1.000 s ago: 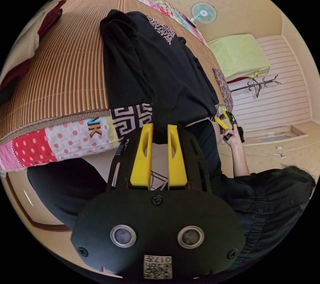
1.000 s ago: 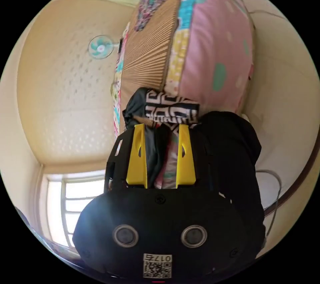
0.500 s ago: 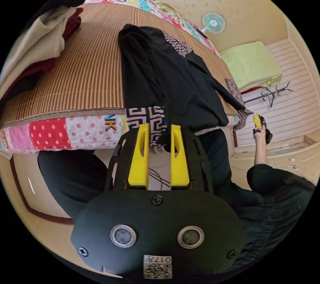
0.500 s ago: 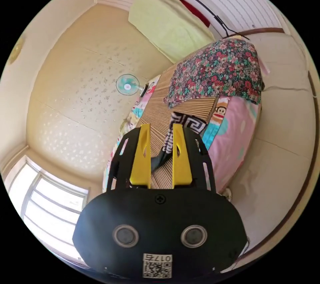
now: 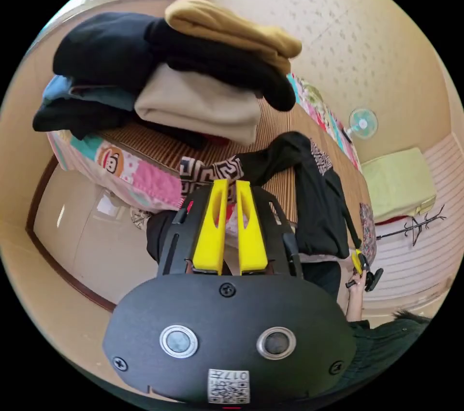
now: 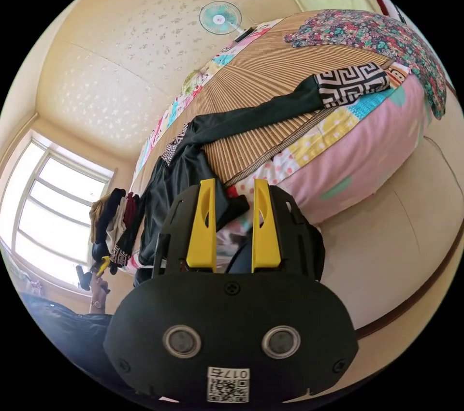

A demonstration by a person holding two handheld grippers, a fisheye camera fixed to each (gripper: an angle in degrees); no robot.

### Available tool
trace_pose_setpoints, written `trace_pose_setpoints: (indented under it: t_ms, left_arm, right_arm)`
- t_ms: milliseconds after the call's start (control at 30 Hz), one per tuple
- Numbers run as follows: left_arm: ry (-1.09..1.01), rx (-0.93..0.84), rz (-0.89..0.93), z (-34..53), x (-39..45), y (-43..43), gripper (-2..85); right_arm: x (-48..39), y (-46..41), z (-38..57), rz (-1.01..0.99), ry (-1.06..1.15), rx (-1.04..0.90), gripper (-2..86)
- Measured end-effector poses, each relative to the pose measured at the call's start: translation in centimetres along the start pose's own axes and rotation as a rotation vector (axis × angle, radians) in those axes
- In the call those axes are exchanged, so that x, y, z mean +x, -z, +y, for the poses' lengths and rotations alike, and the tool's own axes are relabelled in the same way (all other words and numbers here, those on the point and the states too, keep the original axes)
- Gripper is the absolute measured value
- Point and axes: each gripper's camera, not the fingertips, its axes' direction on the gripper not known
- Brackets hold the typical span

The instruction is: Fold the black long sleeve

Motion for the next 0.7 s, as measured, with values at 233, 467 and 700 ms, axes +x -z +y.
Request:
trace_pose_setpoints:
  t_ms: [233, 467, 700]
  left_arm:
    - [-0.229, -0.226, 0.290, 1.0, 2.8, -4.8, 10.8]
    - [-0.440, -0.757, 0.432, 2.3, 10.3, -19.3, 7.1]
    - [-0.382, -0.850, 0.818, -2.6, 8.4, -13.5, 4.2]
  right_arm:
    - [0.8, 0.3, -0.2, -0.019, 0.141, -0.137, 12.5]
    - [-0.5, -2.1, -1.0, -0.014, 0.156, -0.376, 6.8]
    - [0.1, 6.0, -0.8, -0.351, 0.040, -0.321, 3.7]
